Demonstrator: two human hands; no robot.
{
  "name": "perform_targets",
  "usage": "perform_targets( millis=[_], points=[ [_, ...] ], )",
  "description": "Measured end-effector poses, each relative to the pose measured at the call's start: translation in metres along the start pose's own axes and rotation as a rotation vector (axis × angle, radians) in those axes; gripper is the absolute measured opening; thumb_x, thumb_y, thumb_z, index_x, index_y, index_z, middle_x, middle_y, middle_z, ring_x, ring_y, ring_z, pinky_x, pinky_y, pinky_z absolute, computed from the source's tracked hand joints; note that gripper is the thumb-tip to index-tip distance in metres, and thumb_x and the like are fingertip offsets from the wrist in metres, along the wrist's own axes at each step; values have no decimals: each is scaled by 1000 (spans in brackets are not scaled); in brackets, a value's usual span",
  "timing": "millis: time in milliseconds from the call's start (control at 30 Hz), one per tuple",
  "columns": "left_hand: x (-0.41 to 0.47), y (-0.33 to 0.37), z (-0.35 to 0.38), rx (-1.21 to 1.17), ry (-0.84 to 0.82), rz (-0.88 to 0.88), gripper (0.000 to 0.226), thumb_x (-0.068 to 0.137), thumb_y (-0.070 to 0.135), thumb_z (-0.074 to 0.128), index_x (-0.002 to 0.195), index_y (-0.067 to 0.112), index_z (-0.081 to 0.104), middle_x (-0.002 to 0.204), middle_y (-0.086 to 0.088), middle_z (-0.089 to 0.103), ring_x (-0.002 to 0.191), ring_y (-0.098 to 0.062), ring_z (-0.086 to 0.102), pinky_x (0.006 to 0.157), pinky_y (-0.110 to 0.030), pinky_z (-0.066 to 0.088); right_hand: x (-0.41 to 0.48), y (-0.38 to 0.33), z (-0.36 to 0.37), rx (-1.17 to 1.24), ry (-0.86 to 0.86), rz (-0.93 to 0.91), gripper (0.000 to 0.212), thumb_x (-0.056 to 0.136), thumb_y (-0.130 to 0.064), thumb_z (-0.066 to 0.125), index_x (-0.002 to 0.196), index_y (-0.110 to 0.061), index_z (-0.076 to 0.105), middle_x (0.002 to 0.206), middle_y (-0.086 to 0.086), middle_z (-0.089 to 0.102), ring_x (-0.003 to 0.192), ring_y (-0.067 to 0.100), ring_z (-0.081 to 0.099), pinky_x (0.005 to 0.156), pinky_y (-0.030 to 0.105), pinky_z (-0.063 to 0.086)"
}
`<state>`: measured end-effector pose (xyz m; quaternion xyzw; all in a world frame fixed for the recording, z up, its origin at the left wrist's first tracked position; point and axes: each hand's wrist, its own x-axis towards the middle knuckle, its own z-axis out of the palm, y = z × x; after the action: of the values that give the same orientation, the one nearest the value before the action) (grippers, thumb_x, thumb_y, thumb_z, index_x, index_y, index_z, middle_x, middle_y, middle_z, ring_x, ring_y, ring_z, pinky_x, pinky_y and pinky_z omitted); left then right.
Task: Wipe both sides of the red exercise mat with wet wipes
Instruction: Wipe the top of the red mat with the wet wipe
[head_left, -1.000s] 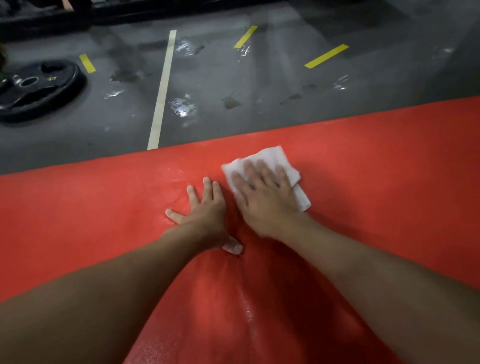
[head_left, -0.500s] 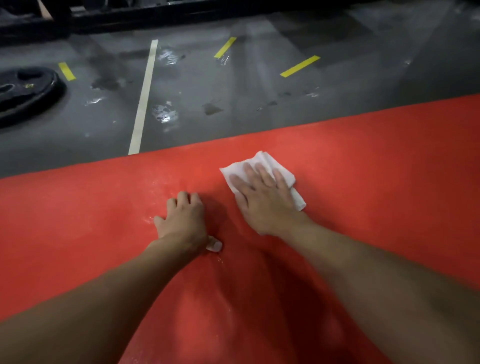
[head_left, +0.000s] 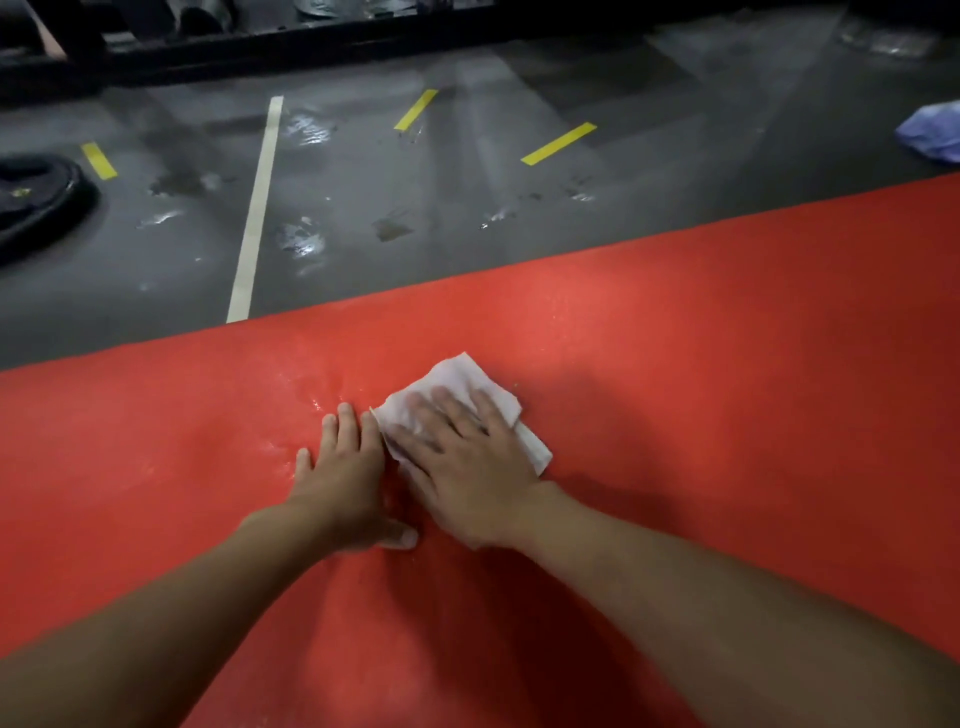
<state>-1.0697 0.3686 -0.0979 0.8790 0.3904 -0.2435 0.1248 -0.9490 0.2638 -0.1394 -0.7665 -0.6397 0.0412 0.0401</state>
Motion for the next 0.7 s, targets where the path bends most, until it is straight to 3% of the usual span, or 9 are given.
perform_targets(
  millis=[67, 167, 233, 333, 433, 500, 567, 633, 700],
  points=[
    [-7, 6, 4, -3, 68, -41, 142, 59, 58, 84, 154, 9, -11, 161, -12, -19, 150, -30, -11, 118, -52, 16, 6, 25, -7, 13, 10, 64, 57, 99, -48, 6, 154, -41, 22, 165, -3, 16, 153, 22, 8, 121, 50, -2],
    [-26, 15, 13, 8, 236, -83, 110, 60, 58, 83, 144, 18, 25, 147, -4, 21, 138, -28, 23, 100, -49, 37, 10, 26, -6, 20, 16, 362, 55, 102, -47, 16, 156, -37, 19, 166, 0, 9, 153, 24, 1, 119, 55, -5],
    [-35, 16, 8, -30, 232, -68, 93, 62, 59, 81, 135, 23, 37, 137, 1, 30, 130, -25, 31, 96, -45, 40, 1, 2, 3, 61, 3, 209, 57, 100, -49, 11, 155, -37, 22, 166, 0, 12, 153, 25, 3, 118, 55, -8],
    [-38, 1, -12, -179, 103, 47, 88, 59, 55, 86, 130, 18, 50, 143, -4, 37, 135, -27, 37, 108, -37, 37, 1, 21, -4, 40, -24, 57, 54, 102, -50, 10, 155, -43, 17, 166, -4, 12, 153, 20, 3, 120, 48, -9],
    [-58, -14, -12, -138, -111, 131, 114, 60, 52, 88, 151, 11, 31, 162, -13, 11, 149, -26, 14, 119, -30, 18, 14, 37, -13, 17, -45, 315, 54, 103, -49, 17, 156, -41, 11, 167, -3, 4, 153, 21, -2, 121, 50, -5],
    [-71, -18, 4, 0, -219, 88, 137, 59, 58, 86, 157, 21, -3, 162, -6, -21, 149, -31, -12, 120, -51, 10, 3, 8, -6, 40, -38, 316, 57, 101, -49, 12, 157, -37, 12, 167, 0, 4, 153, 23, -2, 120, 54, -5],
    [-72, -18, 21, 42, -214, 53, 145, 59, 58, 85, 151, 31, -23, 153, 5, -41, 145, -32, -27, 111, -69, 11, -17, -10, -1, 18, -33, 135, 64, 95, -51, 2, 156, -37, 18, 166, -1, 10, 153, 23, 3, 120, 53, -5],
    [-71, -17, 28, 32, -167, 56, 145, 59, 56, 86, 149, 35, -26, 151, 9, -43, 144, -30, -30, 108, -74, 10, -21, 6, -4, 40, -55, 34, 66, 94, -54, -2, 155, -41, 17, 166, -6, 9, 153, 18, 3, 121, 48, -6],
    [-74, -21, 32, -9, -129, 51, 144, 57, 54, 87, 150, 37, -22, 153, 11, -40, 145, -28, -29, 108, -74, 9, -16, 18, -8, 45, -98, 163, 61, 97, -54, 2, 156, -41, 9, 167, -6, 1, 153, 18, -4, 121, 48, -7]
  ],
)
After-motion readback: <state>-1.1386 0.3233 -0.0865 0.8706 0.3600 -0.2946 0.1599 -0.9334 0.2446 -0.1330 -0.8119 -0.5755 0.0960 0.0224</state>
